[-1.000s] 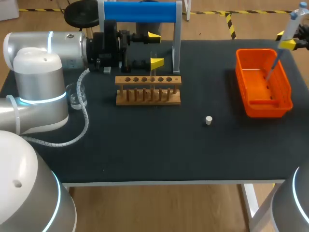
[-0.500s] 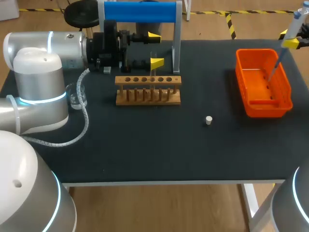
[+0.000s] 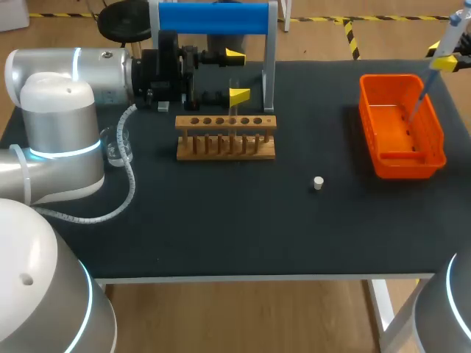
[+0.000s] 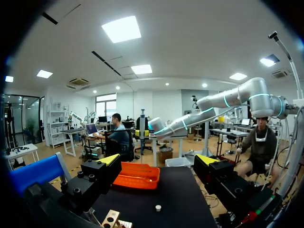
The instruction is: Invert the test tube, pick up the pipette, mount the tip to pipette, aspirate from beaker and dispense into the tube, eject the tip, return the pipette, and cap with the stopper.
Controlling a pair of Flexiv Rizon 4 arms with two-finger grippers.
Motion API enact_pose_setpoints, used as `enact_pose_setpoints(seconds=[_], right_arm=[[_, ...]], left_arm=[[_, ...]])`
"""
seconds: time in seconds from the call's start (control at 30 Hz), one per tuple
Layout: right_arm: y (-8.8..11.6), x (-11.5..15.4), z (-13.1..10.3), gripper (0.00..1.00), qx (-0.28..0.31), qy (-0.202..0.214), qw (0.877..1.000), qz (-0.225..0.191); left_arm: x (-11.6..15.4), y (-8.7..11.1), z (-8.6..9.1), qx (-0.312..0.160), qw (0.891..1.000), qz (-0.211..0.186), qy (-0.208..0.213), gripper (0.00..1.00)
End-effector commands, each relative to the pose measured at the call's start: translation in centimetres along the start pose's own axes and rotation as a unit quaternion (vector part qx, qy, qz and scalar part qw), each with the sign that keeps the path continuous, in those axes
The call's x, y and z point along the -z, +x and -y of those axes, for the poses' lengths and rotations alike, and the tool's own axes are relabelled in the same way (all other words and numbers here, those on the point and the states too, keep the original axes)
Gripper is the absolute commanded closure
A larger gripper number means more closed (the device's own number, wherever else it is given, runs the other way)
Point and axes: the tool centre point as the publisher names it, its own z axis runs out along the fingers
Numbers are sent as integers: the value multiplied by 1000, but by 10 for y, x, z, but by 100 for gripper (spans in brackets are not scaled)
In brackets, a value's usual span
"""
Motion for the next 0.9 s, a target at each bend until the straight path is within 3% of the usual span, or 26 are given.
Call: enact_pose_setpoints(seconds=[0.03, 0.67, 0.9], right_arm=[[-1, 2, 0, 100, 0, 1, 1000, -2], [-1, 2, 0, 100, 0, 1, 1000, -2], [-1, 2, 0, 100, 0, 1, 1000, -2]], left_arm=[[0, 1, 0, 0, 1000, 1, 0, 0], [0, 1, 0, 0, 1000, 1, 0, 0], [-21, -4, 17, -16, 1000, 15, -3, 0]])
